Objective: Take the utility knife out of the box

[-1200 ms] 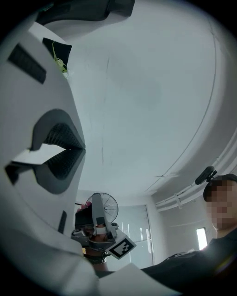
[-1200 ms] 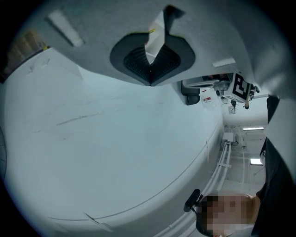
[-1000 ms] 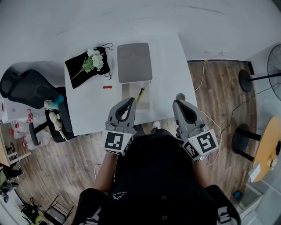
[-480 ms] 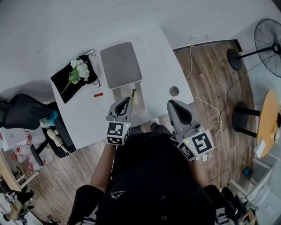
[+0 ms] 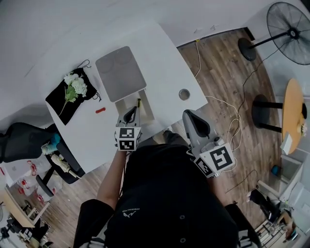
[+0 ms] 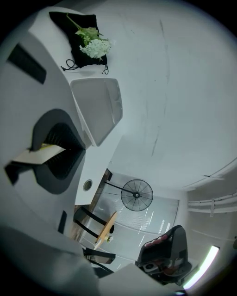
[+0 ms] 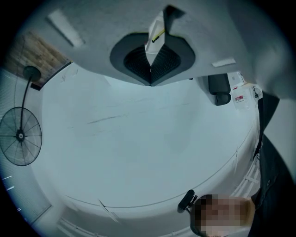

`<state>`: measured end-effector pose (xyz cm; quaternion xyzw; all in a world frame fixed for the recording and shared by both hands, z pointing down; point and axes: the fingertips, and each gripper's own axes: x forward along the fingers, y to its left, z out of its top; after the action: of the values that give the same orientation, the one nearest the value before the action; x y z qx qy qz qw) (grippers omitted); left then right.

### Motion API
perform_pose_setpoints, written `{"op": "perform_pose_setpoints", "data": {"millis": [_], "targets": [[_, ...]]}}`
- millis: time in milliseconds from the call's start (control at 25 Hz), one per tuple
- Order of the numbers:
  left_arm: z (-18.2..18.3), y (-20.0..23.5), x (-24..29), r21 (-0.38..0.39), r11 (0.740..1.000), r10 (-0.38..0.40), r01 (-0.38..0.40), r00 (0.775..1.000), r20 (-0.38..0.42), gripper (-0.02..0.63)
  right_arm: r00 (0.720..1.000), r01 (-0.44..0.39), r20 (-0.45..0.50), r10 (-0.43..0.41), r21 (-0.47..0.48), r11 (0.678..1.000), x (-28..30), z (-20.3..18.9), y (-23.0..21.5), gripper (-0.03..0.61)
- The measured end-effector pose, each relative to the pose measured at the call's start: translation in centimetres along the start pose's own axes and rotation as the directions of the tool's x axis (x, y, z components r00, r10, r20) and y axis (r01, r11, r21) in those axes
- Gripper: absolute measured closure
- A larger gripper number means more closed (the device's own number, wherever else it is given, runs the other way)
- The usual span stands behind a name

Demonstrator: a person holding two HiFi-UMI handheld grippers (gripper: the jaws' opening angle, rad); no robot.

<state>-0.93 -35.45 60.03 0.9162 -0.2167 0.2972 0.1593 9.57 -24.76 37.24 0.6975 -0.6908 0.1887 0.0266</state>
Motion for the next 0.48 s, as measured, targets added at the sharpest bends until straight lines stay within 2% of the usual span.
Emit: {"op": "perform_pose_setpoints", "data": {"millis": [320, 480], "targets": [[-1.6, 0.6, 1.9, -0.042, 0.999, -0.004, 0.0, 0.997, -0.081, 0.609, 0.999, 0.039, -0.014, -0.038, 0.016, 0.999, -0.2, -0.2, -0.6, 0.574], [-2.8, 0.2, 3.1, -0.086, 0.995, -0.06, 0.047, 0.986, -0.154, 0.607, 0.999, 0.047, -0.021, -0.046, 0.02, 0.999, -0.2, -0.4, -0.6, 0.574]]}}
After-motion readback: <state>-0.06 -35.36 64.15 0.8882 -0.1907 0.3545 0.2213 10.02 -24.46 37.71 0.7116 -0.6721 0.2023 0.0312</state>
